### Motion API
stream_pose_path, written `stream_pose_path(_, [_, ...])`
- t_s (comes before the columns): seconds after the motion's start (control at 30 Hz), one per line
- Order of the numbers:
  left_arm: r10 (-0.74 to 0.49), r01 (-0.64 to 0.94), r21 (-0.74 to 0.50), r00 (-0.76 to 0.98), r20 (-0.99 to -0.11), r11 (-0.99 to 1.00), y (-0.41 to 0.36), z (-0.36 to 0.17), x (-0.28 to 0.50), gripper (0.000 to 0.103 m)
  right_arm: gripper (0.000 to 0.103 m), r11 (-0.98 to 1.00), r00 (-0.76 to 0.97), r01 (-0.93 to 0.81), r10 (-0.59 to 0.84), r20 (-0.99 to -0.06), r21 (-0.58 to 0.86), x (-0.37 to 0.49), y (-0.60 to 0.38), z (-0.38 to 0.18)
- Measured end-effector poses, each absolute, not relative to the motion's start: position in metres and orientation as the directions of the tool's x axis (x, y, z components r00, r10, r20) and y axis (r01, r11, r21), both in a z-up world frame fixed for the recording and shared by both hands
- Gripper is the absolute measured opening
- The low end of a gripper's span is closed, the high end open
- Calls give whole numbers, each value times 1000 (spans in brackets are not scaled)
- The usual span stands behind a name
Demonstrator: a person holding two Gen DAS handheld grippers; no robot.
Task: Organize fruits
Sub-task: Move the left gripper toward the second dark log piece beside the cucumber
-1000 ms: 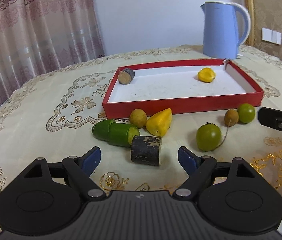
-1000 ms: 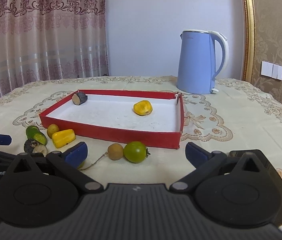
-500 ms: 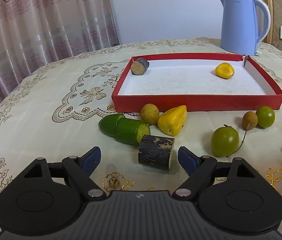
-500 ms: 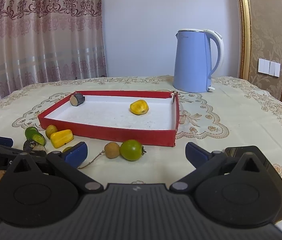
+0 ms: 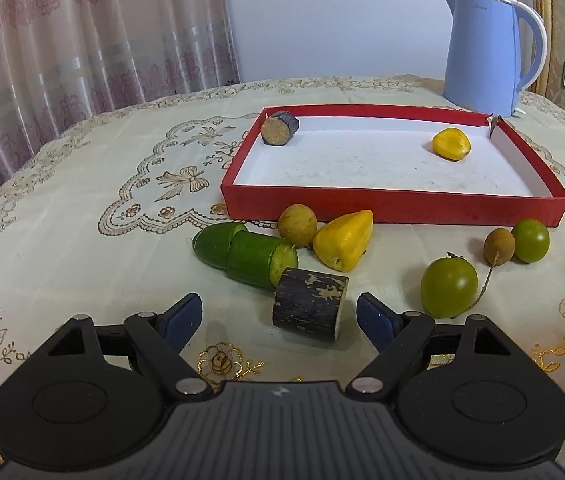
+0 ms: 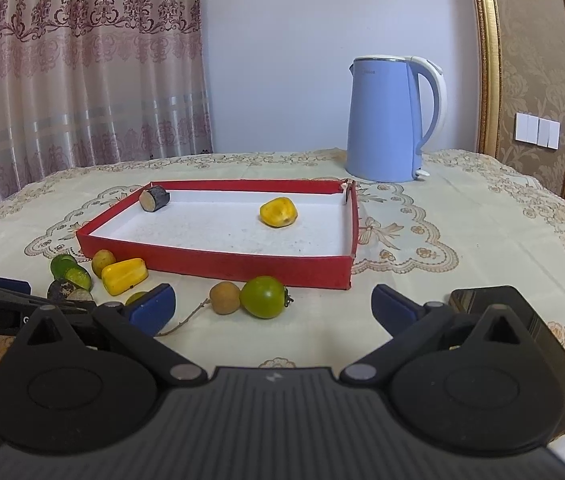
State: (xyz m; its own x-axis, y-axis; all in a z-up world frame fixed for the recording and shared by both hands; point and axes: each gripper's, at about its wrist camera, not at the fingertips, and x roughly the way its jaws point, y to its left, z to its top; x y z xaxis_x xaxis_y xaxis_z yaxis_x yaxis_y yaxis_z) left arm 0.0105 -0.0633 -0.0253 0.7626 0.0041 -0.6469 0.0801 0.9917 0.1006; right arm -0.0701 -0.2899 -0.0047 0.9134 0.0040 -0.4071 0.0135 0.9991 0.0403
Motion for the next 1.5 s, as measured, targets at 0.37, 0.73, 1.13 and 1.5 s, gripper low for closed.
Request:
stream_pose_path(0.37, [-24,89,65,754,-656,994,-61,-27,12,85,103,998,912,6,18,-410,55,-70,-289,-5])
stream_pose_path(0.73, [-28,83,53,755,-655,995,-57,-30,15,85,103,999,910,1,14,-414,36,-68,-288,-7])
stream_pose_path(1.13, [-32,88,52,753,-657,995,-57,-31,16,85,103,1000,912,0,11,-410,28,-67,-286,-8])
stream_pose_path(1.5, [-40,85,36,753,-657,996,-54,-30,16,84,103,1000,913,-5,13,-407,21,-68,-284,-6])
